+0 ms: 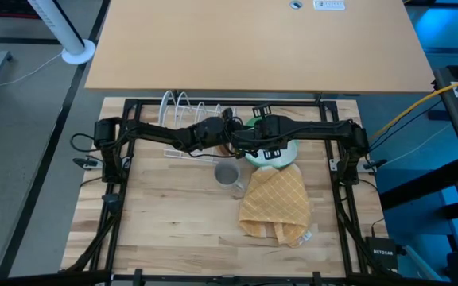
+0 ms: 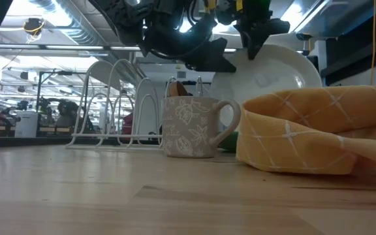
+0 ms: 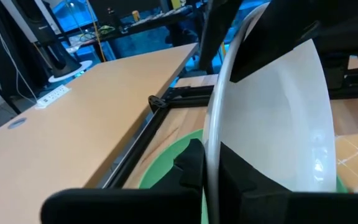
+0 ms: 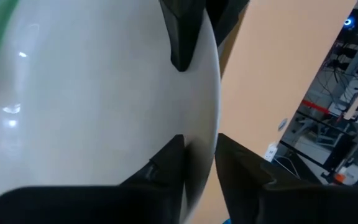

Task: Sort dishes
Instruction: Put the white plate in the dish rack

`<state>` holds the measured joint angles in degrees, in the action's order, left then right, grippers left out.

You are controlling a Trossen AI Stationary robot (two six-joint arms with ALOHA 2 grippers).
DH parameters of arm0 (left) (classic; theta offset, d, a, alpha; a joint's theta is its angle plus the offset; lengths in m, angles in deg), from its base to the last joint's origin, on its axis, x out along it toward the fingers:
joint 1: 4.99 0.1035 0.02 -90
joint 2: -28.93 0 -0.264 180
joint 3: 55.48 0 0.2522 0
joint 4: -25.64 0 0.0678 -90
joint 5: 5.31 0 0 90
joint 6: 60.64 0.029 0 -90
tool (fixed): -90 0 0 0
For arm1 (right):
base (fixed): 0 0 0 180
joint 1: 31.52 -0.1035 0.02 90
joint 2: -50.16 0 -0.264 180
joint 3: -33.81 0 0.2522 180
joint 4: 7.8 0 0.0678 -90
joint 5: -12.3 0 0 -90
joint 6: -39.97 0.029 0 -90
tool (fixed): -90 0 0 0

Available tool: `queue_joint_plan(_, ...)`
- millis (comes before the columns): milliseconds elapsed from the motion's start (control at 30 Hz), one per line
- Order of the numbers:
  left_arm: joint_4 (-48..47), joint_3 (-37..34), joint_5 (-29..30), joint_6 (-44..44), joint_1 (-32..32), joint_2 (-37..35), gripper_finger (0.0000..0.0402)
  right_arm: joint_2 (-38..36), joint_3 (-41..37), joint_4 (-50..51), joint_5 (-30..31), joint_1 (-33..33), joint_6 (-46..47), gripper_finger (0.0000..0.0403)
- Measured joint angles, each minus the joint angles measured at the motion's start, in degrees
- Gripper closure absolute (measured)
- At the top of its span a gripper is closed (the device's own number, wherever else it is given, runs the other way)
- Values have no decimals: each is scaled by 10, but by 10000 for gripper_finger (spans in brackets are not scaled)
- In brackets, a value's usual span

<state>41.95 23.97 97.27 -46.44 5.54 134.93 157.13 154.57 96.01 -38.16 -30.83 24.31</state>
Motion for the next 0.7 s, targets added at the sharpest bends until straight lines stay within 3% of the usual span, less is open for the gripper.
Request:
queue_joint_plan(533,21,-1,20,-1,0,0,398,0,0,-5,-14,0,6,247)
queue_joint_plan(700,35,-1,30,7,0,0,398,0,0,-2,31,0,7,229)
